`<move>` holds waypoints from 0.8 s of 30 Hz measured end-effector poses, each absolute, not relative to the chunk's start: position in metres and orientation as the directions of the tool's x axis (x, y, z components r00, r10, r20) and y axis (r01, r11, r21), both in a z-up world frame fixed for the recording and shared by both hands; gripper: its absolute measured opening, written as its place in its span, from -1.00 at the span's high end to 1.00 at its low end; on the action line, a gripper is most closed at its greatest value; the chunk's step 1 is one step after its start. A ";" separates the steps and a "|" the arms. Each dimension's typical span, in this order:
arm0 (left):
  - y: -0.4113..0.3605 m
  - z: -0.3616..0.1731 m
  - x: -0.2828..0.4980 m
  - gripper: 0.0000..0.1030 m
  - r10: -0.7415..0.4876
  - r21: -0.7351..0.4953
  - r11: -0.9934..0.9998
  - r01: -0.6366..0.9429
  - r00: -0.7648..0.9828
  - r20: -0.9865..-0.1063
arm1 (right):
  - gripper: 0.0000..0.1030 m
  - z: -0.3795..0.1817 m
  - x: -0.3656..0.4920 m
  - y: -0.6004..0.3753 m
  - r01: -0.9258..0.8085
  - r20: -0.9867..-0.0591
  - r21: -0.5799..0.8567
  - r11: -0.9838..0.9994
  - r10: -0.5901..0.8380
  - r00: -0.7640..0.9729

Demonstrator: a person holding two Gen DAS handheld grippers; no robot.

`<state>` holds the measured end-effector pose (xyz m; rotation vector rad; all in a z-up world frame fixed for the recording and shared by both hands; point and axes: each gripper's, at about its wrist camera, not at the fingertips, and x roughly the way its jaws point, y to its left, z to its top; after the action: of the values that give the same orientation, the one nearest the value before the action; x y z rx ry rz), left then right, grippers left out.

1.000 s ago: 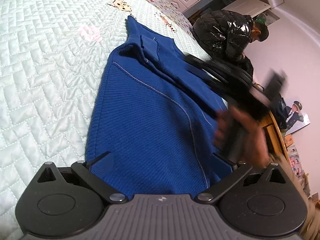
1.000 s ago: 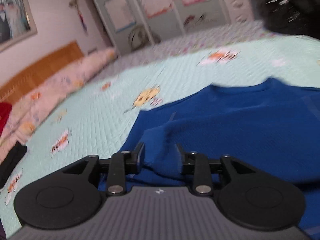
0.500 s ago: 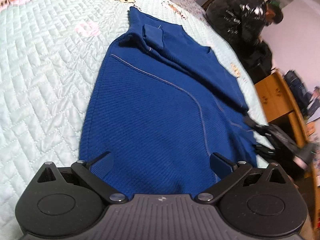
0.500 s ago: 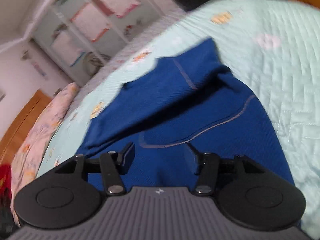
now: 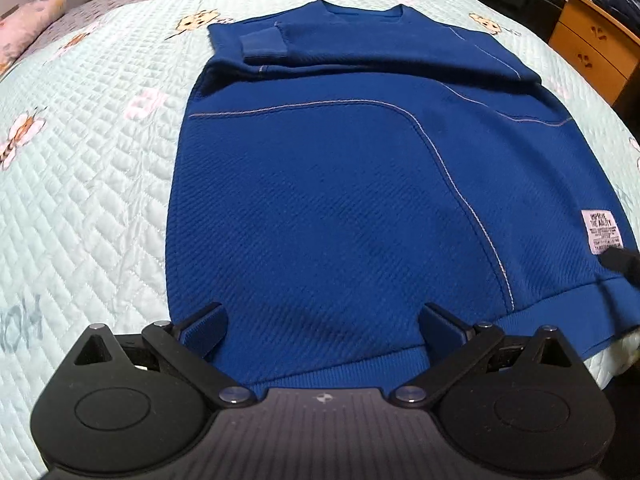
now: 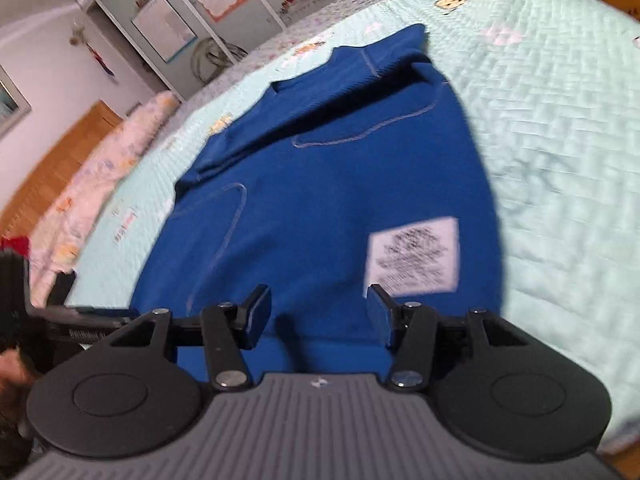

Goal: Fold clothes

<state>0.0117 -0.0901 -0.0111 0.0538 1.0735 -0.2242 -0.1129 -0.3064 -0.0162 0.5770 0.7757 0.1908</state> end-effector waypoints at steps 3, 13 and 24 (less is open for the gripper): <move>-0.092 -0.002 0.002 -0.98 -0.133 -0.037 0.976 0.213 0.459 -0.878 | -0.07 -0.011 -0.122 -0.313 0.074 -0.616 0.557 0.827 0.351 0.705; -0.109 0.004 -0.017 -0.98 -0.071 0.058 0.961 0.269 0.446 -0.892 | -0.27 0.008 -0.125 -0.289 0.001 -0.581 0.551 0.834 0.383 0.718; -0.112 -0.007 -0.008 -0.99 -0.076 0.043 0.964 0.264 0.424 -0.903 | -0.30 0.002 -0.108 -0.288 0.039 -0.633 0.546 0.837 0.381 0.674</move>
<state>-0.0078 -0.1122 -0.0071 0.1883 1.1149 -0.2139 -0.1084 -0.2884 0.0024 0.5598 0.8177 0.2046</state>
